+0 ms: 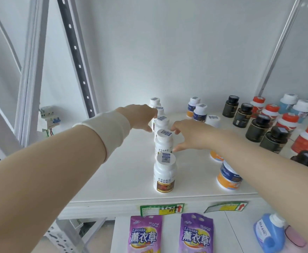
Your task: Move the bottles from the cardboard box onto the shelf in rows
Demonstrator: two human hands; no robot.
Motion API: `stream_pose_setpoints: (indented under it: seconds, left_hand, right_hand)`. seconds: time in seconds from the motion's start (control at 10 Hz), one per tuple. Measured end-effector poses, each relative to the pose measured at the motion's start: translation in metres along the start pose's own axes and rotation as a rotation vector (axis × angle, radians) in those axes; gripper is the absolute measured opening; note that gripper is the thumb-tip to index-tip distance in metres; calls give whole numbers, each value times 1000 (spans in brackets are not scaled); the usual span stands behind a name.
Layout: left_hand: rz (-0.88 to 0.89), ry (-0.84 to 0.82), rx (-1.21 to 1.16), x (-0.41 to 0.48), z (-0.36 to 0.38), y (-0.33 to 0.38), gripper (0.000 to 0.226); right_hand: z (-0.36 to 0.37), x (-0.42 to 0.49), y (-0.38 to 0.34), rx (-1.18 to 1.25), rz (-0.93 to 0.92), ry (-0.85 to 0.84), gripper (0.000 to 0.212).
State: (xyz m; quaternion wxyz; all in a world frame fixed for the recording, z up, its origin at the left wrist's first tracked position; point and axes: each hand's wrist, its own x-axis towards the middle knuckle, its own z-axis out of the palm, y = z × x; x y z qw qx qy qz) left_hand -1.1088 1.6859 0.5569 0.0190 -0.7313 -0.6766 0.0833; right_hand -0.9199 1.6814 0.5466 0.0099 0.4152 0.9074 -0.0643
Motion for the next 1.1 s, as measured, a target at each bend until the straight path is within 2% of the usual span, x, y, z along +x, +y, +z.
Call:
stream_pose_setpoints:
  seconds: [0.2, 0.3, 0.6, 0.7, 0.9, 1.0, 1.1]
  left_hand:
    - [-18, 105, -571, 12, 27, 6, 53]
    - [-36, 149, -765, 18, 36, 9, 49]
    - [-79, 178, -1034, 24, 42, 15, 31]
    - [-85, 168, -1057, 23, 41, 18, 31]
    - [-56, 151, -901, 15, 38, 15, 52]
    - [-73, 181, -780, 8, 33, 8, 56]
    - [-115, 209, -552, -8, 24, 7, 56]
  right_hand:
    - [16, 3, -5, 294, 8, 36, 57]
    - [24, 6, -2, 417, 27, 48, 55]
    - [29, 12, 6, 513, 44, 74, 48]
    - [28, 12, 7, 517, 58, 76, 51]
    - [24, 6, 7, 493, 71, 23, 65]
    - [16, -1, 9, 358, 107, 60, 72]
    - [6, -13, 5, 128, 130, 86, 70]
